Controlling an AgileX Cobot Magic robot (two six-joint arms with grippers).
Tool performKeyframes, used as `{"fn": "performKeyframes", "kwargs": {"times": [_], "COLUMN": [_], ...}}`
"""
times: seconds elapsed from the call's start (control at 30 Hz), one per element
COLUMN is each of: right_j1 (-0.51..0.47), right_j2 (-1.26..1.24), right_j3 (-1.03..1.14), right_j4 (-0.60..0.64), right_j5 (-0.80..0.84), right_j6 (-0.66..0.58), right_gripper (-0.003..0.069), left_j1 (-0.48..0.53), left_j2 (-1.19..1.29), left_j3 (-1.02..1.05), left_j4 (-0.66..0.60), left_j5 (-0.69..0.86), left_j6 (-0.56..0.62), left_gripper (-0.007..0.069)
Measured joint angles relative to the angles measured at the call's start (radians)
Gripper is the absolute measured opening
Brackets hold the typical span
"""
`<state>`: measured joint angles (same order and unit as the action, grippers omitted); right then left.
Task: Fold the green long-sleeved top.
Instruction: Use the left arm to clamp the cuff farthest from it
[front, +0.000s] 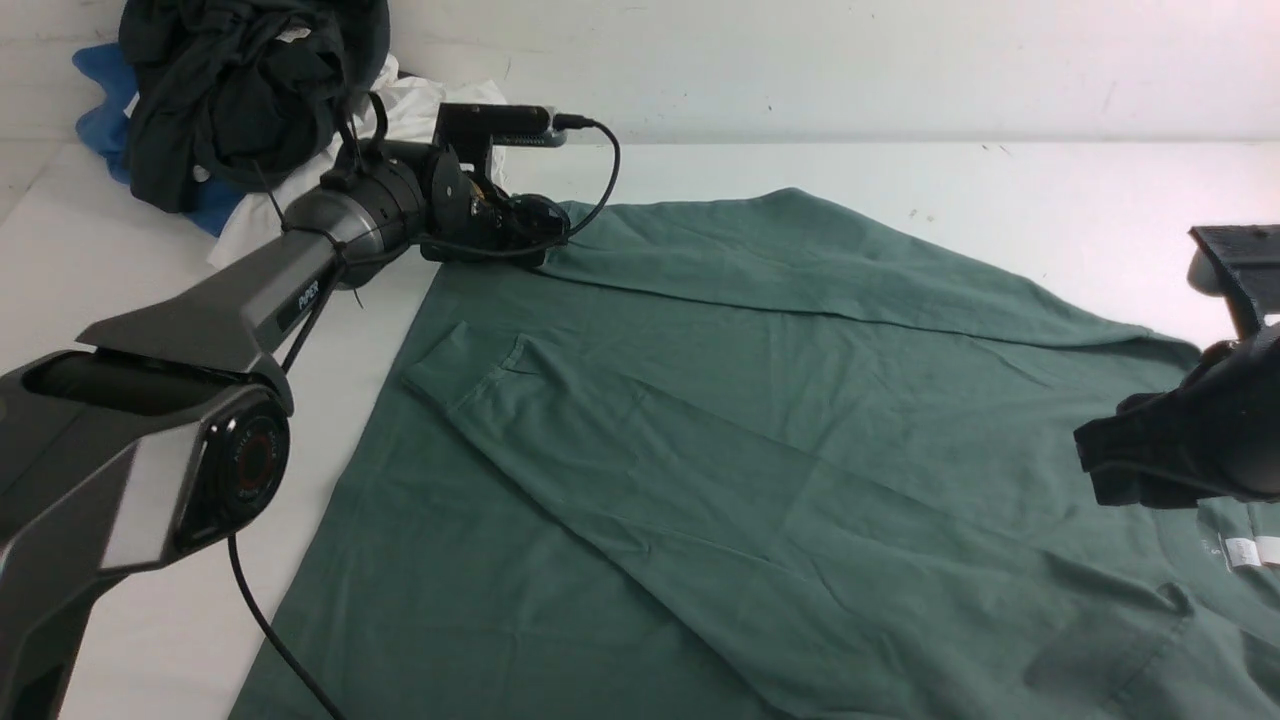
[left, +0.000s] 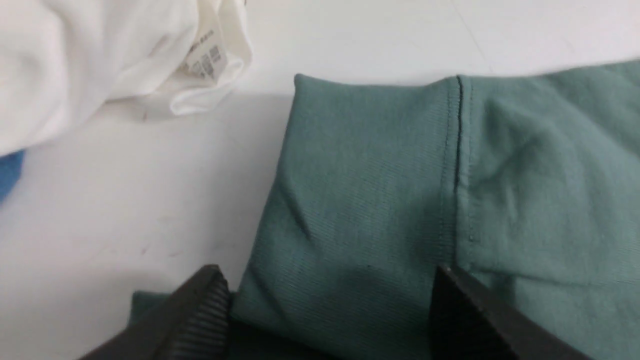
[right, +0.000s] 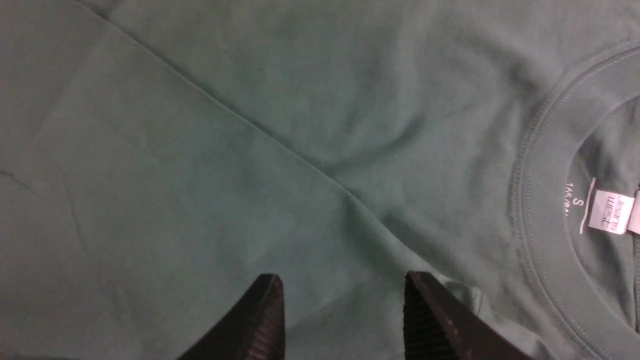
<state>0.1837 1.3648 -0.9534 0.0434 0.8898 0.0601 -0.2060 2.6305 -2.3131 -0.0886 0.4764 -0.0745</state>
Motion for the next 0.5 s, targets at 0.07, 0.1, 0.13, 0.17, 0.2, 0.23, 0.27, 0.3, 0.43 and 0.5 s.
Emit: {"fn": "performKeyframes", "kwargs": {"times": [0.07, 0.1, 0.13, 0.17, 0.2, 0.23, 0.27, 0.3, 0.43, 0.5], "right_j1": [0.0, 0.0, 0.0, 0.0, 0.0, 0.0, 0.0, 0.0, 0.0, 0.0], "right_j2": [0.0, 0.0, 0.0, 0.0, 0.0, 0.0, 0.0, 0.0, 0.0, 0.0], "right_j3": [0.0, 0.0, 0.0, 0.0, 0.0, 0.0, 0.0, 0.0, 0.0, 0.0], "right_j4": [0.034, 0.045, 0.047, 0.061, 0.069, 0.073, 0.077, 0.079, 0.084, 0.085], "right_j5": [-0.001, -0.001, -0.001, -0.001, -0.001, -0.001, -0.001, -0.001, -0.001, -0.001], "right_j6": [-0.027, -0.035, -0.038, -0.051, -0.06, -0.06, -0.06, -0.07, -0.08, -0.083], "right_gripper": [0.0315, 0.0315, 0.0315, 0.0315, 0.0315, 0.0315, 0.0315, 0.0315, 0.0315, 0.0315], "left_j1": [0.0, 0.0, 0.0, 0.0, 0.0, 0.0, 0.0, 0.0, 0.0, 0.0], "left_j2": [0.009, 0.012, 0.012, 0.013, 0.013, 0.013, 0.013, 0.013, -0.001, -0.019], "left_j3": [-0.002, -0.003, -0.003, -0.003, -0.003, -0.003, -0.003, -0.003, -0.003, -0.003], "left_j4": [0.0, 0.0, 0.0, 0.001, 0.001, 0.001, 0.001, 0.001, -0.001, -0.001], "left_j5": [-0.034, -0.04, -0.042, -0.045, -0.045, -0.045, -0.045, -0.044, -0.019, 0.004], "left_j6": [-0.017, -0.019, -0.02, -0.023, -0.023, -0.024, -0.024, -0.024, -0.022, -0.01], "left_gripper": [0.0476, 0.0463, 0.046, 0.0421, 0.0388, 0.0359, 0.0317, 0.0281, 0.0113, 0.0043]}}
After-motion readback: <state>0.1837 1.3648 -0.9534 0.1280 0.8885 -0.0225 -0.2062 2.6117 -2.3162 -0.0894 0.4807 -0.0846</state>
